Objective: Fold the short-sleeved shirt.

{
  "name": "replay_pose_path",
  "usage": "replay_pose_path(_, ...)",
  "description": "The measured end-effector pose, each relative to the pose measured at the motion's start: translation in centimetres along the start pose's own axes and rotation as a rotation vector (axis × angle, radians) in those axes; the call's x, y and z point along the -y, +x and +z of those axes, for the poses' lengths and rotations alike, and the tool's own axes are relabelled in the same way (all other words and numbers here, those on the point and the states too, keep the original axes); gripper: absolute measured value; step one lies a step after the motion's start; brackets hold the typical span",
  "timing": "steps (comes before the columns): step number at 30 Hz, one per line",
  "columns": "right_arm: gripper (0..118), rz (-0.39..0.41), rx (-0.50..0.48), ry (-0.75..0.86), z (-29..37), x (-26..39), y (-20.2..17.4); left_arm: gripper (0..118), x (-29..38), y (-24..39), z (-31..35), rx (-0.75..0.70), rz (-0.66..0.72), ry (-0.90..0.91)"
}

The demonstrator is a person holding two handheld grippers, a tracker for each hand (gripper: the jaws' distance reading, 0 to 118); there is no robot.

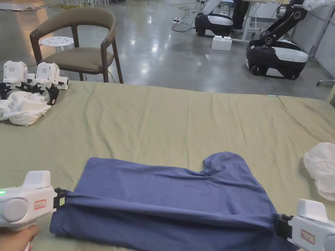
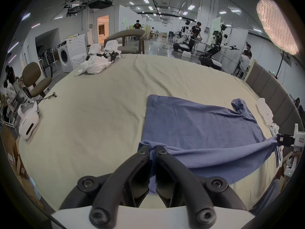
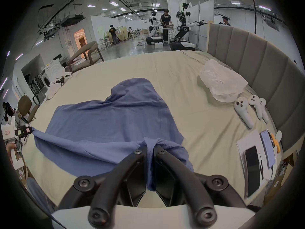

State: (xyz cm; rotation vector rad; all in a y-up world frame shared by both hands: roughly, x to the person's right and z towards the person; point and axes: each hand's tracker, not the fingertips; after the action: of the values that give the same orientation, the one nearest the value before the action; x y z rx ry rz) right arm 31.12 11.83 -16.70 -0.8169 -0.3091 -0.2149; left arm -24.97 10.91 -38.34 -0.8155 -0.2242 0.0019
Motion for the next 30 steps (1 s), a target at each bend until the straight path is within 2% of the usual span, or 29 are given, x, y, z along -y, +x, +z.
replay_pose_path(7,7,0.020,0.038,-0.097,-6.8,-0.8,-0.2,1,-0.4,1.4,-6.6,-0.023,-0.010,-0.135)
replay_pose_path(9,13,0.031,0.045,-0.104,-7.7,-0.5,-0.2,5,-0.2,1.6,-7.5,-0.029,-0.019,-0.156)
replay_pose_path(12,36,0.055,0.078,-0.100,-7.5,0.0,-0.8,23,-0.3,0.9,-8.8,-0.043,-0.031,-0.148)
replay_pose_path(15,43,0.081,0.072,0.013,-5.4,0.0,-1.6,34,-0.7,1.2,-7.2,-0.037,-0.011,-0.054)
replay_pose_path(16,55,0.078,0.066,0.053,-4.5,0.0,-1.9,53,-1.2,1.2,-6.1,-0.025,-0.006,-0.009)
replay_pose_path(17,60,0.075,0.057,0.095,-3.7,-0.1,-2.3,61,-1.3,1.5,-5.1,-0.009,-0.011,0.026)
replay_pose_path(27,60,0.063,0.098,0.608,5.6,-1.0,-9.4,59,-0.2,6.8,6.3,-0.007,-0.099,0.502)
replay_pose_path(29,58,0.054,0.098,0.677,7.2,-0.9,-10.7,51,0.2,7.9,8.5,-0.022,-0.121,0.576)
replay_pose_path(30,52,0.051,0.105,0.706,7.8,-0.9,-11.1,43,0.4,8.3,9.3,-0.032,-0.130,0.605)
